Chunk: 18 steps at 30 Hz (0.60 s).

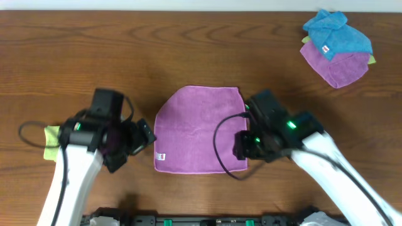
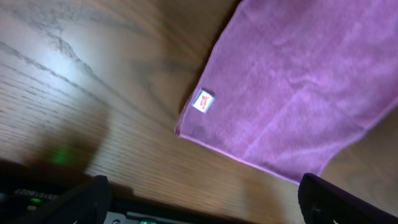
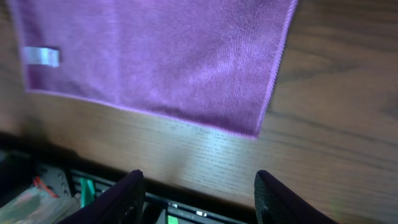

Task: Fold the cloth
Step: 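Release the cloth and move both grippers to its near corners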

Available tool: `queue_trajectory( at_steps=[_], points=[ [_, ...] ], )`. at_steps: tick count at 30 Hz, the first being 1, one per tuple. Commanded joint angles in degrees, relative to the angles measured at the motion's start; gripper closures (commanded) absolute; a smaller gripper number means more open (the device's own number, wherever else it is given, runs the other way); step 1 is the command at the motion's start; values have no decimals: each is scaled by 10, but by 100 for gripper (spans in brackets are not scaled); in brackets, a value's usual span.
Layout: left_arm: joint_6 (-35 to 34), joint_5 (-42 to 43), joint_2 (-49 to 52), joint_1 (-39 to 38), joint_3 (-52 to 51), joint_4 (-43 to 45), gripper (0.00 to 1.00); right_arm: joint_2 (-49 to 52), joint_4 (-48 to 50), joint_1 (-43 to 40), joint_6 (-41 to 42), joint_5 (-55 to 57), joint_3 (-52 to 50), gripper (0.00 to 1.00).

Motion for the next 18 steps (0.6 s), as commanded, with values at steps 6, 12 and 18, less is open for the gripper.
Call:
queue_trajectory(
  at_steps=[6, 12, 18],
  points=[
    [23, 131, -129, 48, -183, 61, 5, -219, 27, -17, 27, 5, -148, 41],
    [34, 188, -143, 48, -258, 136, 5, -360, 99, -25, 90, -20, -274, 39],
    [38, 188, -142, 48, -300, 190, 5, -389, 214, -25, 141, -69, -391, 36]
  ],
)
